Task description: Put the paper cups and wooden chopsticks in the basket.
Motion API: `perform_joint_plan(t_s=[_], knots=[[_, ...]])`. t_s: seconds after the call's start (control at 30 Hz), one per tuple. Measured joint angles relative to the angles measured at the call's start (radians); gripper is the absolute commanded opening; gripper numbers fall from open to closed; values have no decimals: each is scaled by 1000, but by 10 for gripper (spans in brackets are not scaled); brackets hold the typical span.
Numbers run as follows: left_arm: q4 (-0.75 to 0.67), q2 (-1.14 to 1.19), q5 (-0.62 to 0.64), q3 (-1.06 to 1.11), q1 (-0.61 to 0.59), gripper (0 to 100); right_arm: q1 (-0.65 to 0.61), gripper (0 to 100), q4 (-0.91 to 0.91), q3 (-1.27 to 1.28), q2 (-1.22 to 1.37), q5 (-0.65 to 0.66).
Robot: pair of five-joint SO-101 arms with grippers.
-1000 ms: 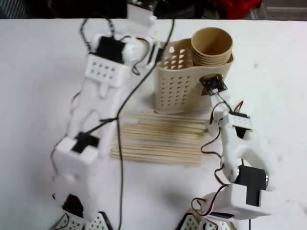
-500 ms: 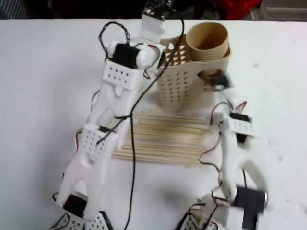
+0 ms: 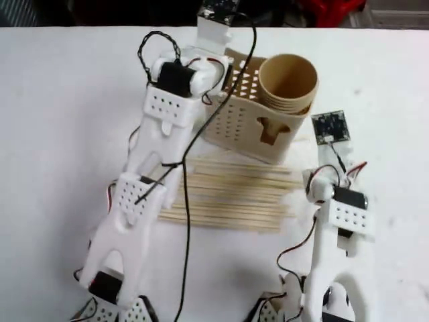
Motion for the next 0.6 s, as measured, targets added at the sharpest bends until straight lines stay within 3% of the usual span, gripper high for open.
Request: perform_joint_plan(t_s=[0.23,0.6], knots=[[-63,-35,5,0,2,20,34,127,0,6,-9,0],[-152,-35,201,2,-26,20,31,127,0,46,-9,0]])
